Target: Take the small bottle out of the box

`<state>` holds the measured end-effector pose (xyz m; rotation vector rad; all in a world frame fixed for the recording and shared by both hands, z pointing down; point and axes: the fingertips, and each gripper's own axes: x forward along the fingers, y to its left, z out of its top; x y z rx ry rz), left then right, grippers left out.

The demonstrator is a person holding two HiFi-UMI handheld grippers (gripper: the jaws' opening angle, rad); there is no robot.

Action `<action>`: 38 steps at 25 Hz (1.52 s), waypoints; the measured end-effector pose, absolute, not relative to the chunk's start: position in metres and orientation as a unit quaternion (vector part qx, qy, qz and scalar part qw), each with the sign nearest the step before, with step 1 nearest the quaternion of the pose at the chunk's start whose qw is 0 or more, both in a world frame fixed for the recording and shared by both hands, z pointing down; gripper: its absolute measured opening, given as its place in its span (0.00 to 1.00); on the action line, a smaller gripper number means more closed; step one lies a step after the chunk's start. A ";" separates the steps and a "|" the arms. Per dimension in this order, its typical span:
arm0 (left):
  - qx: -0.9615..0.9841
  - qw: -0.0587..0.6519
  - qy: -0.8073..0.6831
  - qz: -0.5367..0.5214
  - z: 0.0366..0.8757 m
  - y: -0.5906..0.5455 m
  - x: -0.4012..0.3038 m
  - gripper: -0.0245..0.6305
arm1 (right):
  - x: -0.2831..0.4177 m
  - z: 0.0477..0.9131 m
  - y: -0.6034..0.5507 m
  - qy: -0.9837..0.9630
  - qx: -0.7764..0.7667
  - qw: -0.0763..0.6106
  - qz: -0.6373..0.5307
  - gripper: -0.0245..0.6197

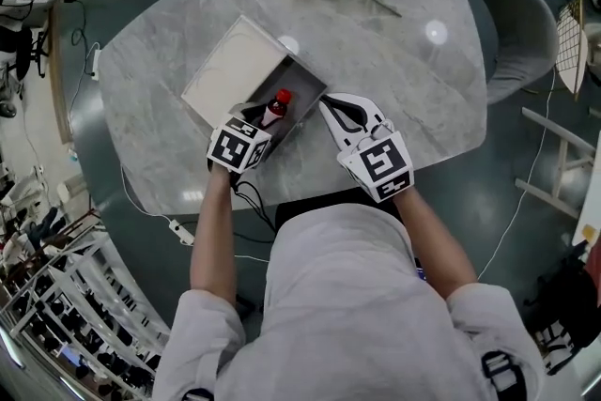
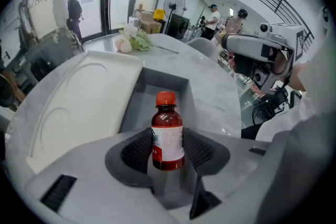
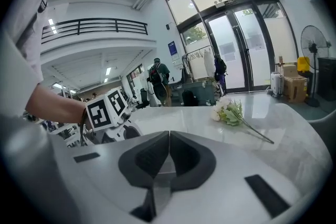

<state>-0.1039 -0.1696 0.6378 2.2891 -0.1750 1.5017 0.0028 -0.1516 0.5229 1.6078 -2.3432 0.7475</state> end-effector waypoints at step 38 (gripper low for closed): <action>0.856 0.094 -0.485 0.154 0.493 -0.183 -0.160 0.33 | -0.078 0.484 -0.174 -0.862 0.465 0.123 0.159 0.08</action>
